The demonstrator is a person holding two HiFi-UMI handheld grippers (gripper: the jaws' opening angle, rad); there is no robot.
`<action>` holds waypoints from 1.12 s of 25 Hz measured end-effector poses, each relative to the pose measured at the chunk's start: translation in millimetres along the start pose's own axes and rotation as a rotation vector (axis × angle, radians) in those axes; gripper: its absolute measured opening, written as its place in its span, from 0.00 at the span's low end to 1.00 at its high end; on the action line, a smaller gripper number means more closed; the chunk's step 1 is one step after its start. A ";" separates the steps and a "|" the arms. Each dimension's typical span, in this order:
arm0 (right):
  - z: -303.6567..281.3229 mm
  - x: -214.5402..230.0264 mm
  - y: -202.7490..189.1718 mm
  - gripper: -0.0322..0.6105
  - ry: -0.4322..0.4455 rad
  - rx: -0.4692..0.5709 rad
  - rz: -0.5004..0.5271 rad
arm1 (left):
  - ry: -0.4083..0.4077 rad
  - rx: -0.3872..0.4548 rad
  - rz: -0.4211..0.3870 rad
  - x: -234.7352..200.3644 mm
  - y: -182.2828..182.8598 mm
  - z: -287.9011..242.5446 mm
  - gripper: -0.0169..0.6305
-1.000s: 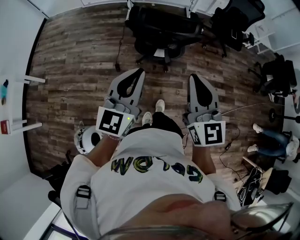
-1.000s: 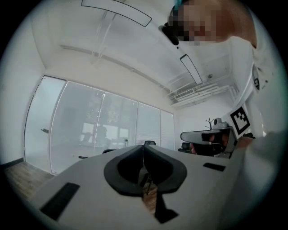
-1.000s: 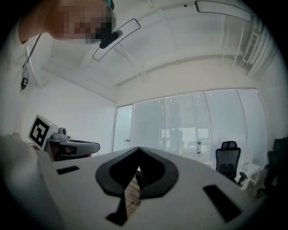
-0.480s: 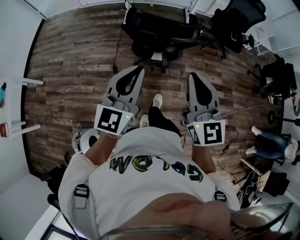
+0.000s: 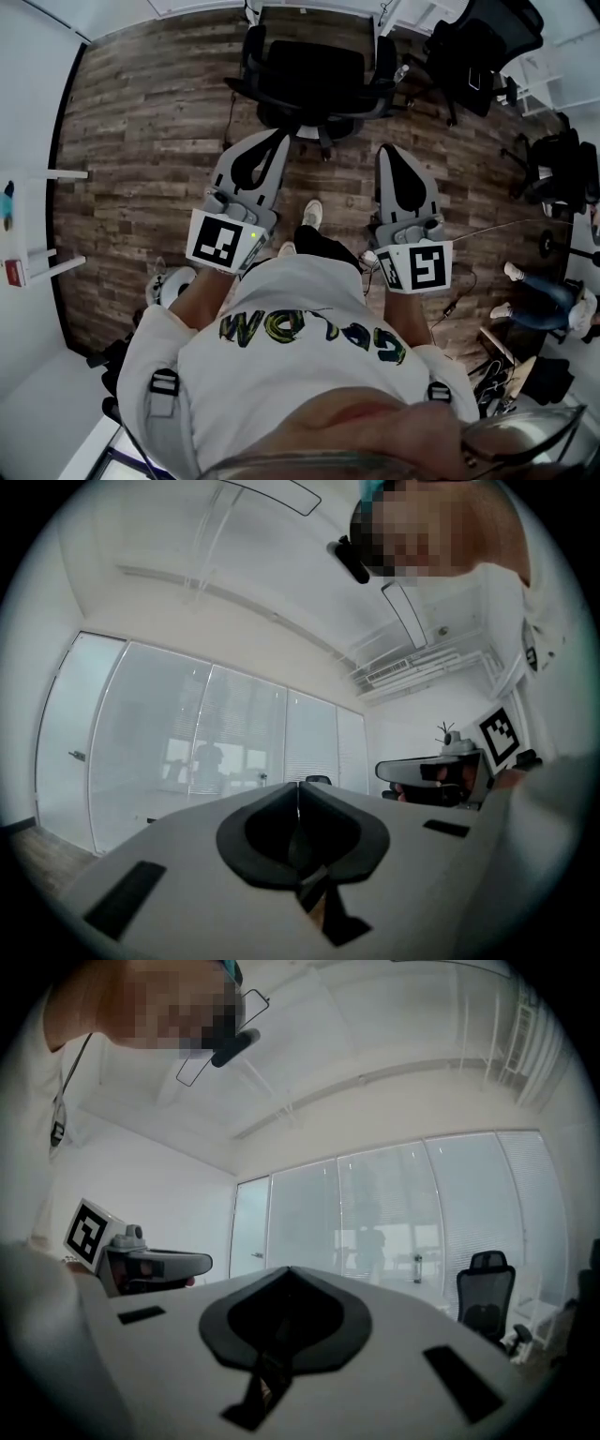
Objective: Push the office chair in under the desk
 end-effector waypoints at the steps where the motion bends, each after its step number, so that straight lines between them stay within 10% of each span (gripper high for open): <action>1: -8.0 10.8 0.5 0.07 0.003 0.002 -0.001 | 0.002 0.003 -0.003 -3.0 1.2 -12.0 0.05; 19: -115.3 108.5 -16.4 0.09 0.052 -0.078 0.193 | -0.008 -0.086 -0.111 -158.9 -18.3 -93.3 0.21; 28: -111.0 174.5 -103.1 0.19 0.163 -0.332 0.290 | -0.180 -0.340 -0.250 -238.3 -81.9 -105.4 0.32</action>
Point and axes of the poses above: the fingertips, and each gripper's own axes: z backward along the fingers, x to its right, y out of its top, the point moved 4 cm from there along z, backward along the fingers, and after that the axes turned 5 degrees about y, right-handed, at the moved point
